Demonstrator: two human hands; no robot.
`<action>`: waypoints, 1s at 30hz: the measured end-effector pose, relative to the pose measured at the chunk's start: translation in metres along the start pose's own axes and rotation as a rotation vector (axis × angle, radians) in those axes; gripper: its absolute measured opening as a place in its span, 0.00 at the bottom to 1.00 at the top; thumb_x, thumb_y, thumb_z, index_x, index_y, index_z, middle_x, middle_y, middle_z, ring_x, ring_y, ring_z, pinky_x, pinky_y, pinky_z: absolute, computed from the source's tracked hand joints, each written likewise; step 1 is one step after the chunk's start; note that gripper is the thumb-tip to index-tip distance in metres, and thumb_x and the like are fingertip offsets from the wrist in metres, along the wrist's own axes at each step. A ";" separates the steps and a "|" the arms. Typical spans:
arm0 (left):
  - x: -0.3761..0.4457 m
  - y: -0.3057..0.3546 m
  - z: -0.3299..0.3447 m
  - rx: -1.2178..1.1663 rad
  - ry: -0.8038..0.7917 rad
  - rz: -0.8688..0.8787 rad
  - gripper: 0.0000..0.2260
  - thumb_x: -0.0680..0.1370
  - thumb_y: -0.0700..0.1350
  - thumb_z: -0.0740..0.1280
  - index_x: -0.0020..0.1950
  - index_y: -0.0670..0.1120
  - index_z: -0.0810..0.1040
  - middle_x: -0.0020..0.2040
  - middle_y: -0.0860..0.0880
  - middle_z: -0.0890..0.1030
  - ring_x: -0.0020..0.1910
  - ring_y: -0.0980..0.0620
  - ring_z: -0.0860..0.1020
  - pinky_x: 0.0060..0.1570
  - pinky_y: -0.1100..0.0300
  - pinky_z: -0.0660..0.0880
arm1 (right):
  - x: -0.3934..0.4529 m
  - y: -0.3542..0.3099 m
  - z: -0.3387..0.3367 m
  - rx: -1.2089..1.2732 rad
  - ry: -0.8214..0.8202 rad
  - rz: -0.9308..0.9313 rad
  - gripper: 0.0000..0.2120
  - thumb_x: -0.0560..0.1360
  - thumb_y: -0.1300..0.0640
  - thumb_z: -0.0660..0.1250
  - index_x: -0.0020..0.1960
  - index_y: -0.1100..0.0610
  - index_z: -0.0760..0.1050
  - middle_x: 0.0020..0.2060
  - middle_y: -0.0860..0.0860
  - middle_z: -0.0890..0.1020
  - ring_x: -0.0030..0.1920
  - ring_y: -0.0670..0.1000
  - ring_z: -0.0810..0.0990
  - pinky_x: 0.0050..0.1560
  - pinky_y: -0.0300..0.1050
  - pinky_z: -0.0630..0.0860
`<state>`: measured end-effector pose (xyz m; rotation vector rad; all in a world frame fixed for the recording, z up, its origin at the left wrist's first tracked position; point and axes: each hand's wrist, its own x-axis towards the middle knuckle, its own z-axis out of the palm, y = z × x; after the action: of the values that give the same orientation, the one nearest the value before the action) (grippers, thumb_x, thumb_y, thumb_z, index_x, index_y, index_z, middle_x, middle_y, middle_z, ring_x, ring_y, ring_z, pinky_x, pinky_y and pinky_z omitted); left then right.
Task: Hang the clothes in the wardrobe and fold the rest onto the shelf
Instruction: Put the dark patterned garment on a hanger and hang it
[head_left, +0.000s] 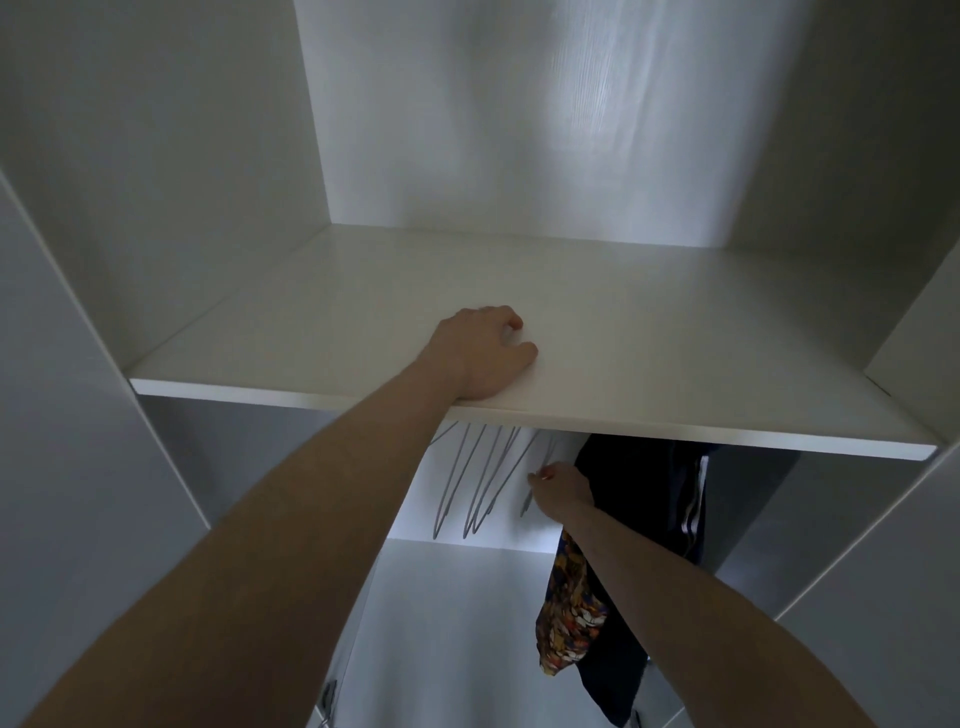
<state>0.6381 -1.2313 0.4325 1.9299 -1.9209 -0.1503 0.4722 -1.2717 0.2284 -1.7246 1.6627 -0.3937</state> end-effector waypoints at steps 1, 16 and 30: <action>0.000 0.000 0.000 -0.001 0.000 -0.002 0.23 0.79 0.60 0.61 0.72 0.53 0.72 0.72 0.50 0.74 0.70 0.46 0.71 0.68 0.51 0.65 | 0.000 -0.001 0.001 -0.002 0.010 0.005 0.12 0.83 0.52 0.62 0.46 0.59 0.74 0.44 0.56 0.79 0.48 0.57 0.80 0.49 0.46 0.76; 0.000 0.001 -0.001 -0.004 0.007 -0.005 0.23 0.79 0.60 0.62 0.71 0.53 0.72 0.71 0.50 0.75 0.69 0.45 0.71 0.68 0.49 0.65 | -0.028 0.004 -0.014 0.513 0.130 0.105 0.08 0.83 0.58 0.62 0.58 0.60 0.77 0.46 0.58 0.81 0.41 0.54 0.81 0.40 0.48 0.83; 0.000 0.000 0.000 -0.034 0.009 0.012 0.23 0.77 0.60 0.61 0.69 0.52 0.75 0.69 0.47 0.77 0.65 0.43 0.75 0.64 0.50 0.69 | -0.117 0.048 -0.010 0.277 0.208 0.098 0.07 0.81 0.58 0.64 0.48 0.58 0.80 0.37 0.50 0.81 0.36 0.47 0.79 0.34 0.35 0.74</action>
<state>0.6380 -1.2312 0.4327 1.8936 -1.9118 -0.1688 0.4140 -1.1593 0.2326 -1.4318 1.7374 -0.7409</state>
